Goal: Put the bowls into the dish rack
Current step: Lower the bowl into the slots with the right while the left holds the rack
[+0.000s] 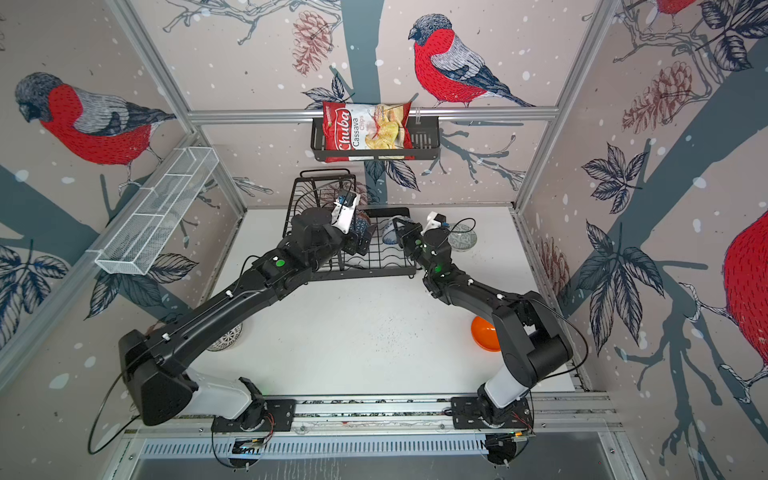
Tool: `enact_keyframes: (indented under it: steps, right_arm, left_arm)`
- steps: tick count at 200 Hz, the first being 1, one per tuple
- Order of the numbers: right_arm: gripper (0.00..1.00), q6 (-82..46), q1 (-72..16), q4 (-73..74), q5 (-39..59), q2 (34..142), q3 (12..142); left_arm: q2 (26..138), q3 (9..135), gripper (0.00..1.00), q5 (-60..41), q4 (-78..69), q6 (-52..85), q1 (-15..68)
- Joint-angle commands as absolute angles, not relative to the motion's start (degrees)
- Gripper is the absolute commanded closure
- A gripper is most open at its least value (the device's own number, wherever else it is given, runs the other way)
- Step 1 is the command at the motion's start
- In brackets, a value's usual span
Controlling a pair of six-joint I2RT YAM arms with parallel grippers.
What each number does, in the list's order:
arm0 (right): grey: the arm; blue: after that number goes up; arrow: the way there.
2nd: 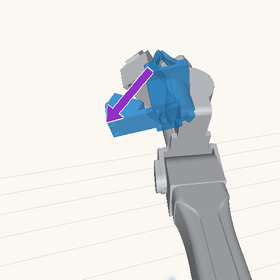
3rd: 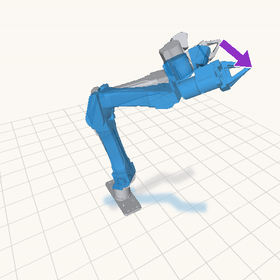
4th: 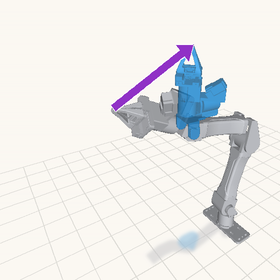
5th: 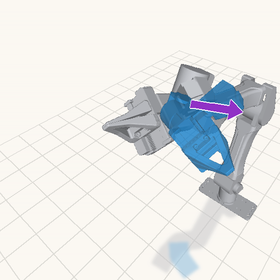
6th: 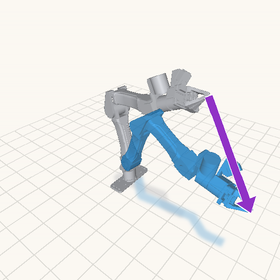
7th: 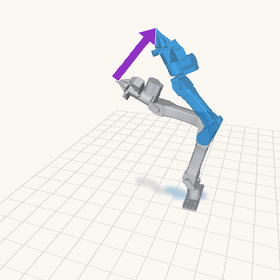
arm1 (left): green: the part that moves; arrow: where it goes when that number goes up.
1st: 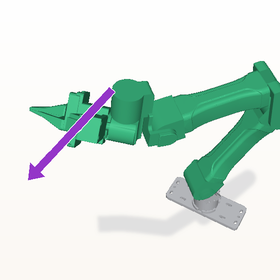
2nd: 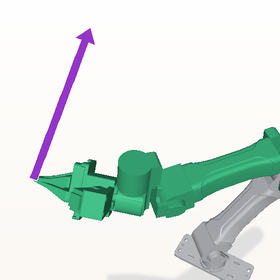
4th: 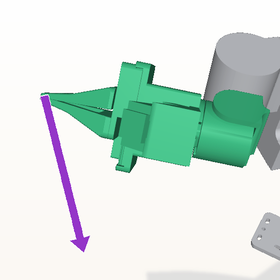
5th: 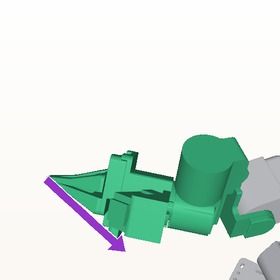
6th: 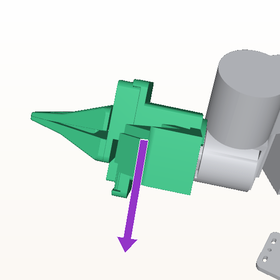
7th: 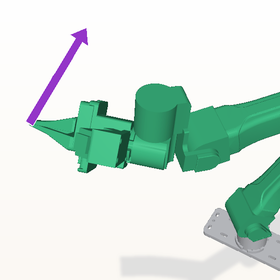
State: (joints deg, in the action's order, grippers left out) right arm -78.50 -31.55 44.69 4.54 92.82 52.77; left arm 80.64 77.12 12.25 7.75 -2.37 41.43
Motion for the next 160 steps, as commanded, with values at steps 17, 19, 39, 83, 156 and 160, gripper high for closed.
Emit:
enact_keyframes:
  steps: [17,19,39,83,156,160]
  right_arm:
    - [1.0,-80.49,-32.69,51.0,4.92,98.28,56.6]
    - [1.0,-80.63,-32.76,51.2,4.92,98.73,56.76]
    - [1.0,-81.77,-33.39,52.12,4.84,102.37,58.88]
    - [1.0,-83.31,-34.78,52.02,5.01,109.41,65.11]
    - [1.0,-85.41,-36.2,51.68,5.01,117.56,72.48]
    - [1.0,-85.44,-36.28,51.68,4.95,117.89,72.78]
  left_arm:
    - [77.77,73.03,0.02,5.5,4.81,1.31,38.15]
    - [77.69,73.12,0.02,5.46,4.94,1.27,38.1]
    - [77.02,73.8,0.02,4.64,5.96,1.22,37.98]
    - [76.16,74.41,0.02,4.22,7.2,2.76,35.2]
    - [76.54,74.48,0.02,0.01,7.03,6.49,30.33]
    - [76.7,74.46,0.02,-0.08,7.03,6.58,30.28]
